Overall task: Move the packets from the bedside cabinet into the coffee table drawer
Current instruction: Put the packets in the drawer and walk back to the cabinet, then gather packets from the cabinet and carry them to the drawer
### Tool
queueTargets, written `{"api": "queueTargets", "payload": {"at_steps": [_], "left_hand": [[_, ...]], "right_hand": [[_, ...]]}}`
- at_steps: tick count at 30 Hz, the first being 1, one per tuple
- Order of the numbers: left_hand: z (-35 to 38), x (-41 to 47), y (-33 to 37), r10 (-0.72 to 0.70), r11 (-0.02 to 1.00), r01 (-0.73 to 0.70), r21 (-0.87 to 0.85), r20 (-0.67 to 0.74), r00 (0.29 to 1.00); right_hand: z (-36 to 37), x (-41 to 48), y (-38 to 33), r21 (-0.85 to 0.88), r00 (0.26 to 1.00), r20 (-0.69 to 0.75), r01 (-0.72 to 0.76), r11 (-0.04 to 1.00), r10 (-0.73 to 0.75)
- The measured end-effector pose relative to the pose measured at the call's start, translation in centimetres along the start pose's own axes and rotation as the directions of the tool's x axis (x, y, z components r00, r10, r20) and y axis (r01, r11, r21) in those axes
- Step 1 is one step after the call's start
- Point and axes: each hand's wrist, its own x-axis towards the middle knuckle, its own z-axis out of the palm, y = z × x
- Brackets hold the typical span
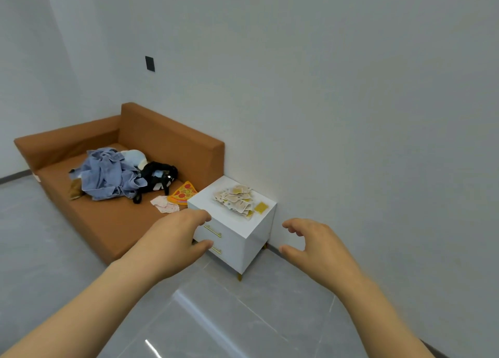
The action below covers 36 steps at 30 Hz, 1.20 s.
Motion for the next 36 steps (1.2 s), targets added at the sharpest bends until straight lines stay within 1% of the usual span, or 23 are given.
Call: {"api": "queueTargets", "payload": {"at_steps": [3,7,10,16,21,28,36], "left_hand": [[0.4,4.8,-1.0,-0.023,1.0,0.023,0.019,0.029,0.999],[1.4,10.5,-2.5,-0.043,0.999,0.043,0.014,0.053,0.998],[2.3,14.1,-3.8,-0.06,0.998,0.061,-0.007,0.091,0.994],[4.3,21.6,-8.4,-0.071,0.996,0.079,-0.042,0.155,0.985],[5.7,29.0,-14.0,-0.054,0.994,0.071,-0.083,0.194,0.979],[6.3,38.8,-21.7,-0.012,0.997,0.031,-0.066,0.271,0.963],[9.4,47.5,-24.9,0.023,0.995,0.016,-0.097,0.389,0.921]], "right_hand": [[-0.1,5.1,1.5,0.027,1.0,0.011,-0.011,1.0,0.011],[0.0,11.2,3.2,0.021,1.0,0.029,-0.007,1.0,0.007],[0.6,15.1,4.0,0.021,0.998,0.067,-0.017,1.0,0.015],[2.9,23.2,4.4,0.018,0.994,0.1,-0.048,0.999,0.046],[5.7,30.8,3.9,0.029,0.987,0.117,-0.113,0.993,0.109],[9.2,40.6,2.3,0.027,0.955,0.179,-0.244,0.969,0.236],[12.4,47.6,4.1,0.02,0.904,0.254,-0.359,0.933,0.343]]}}
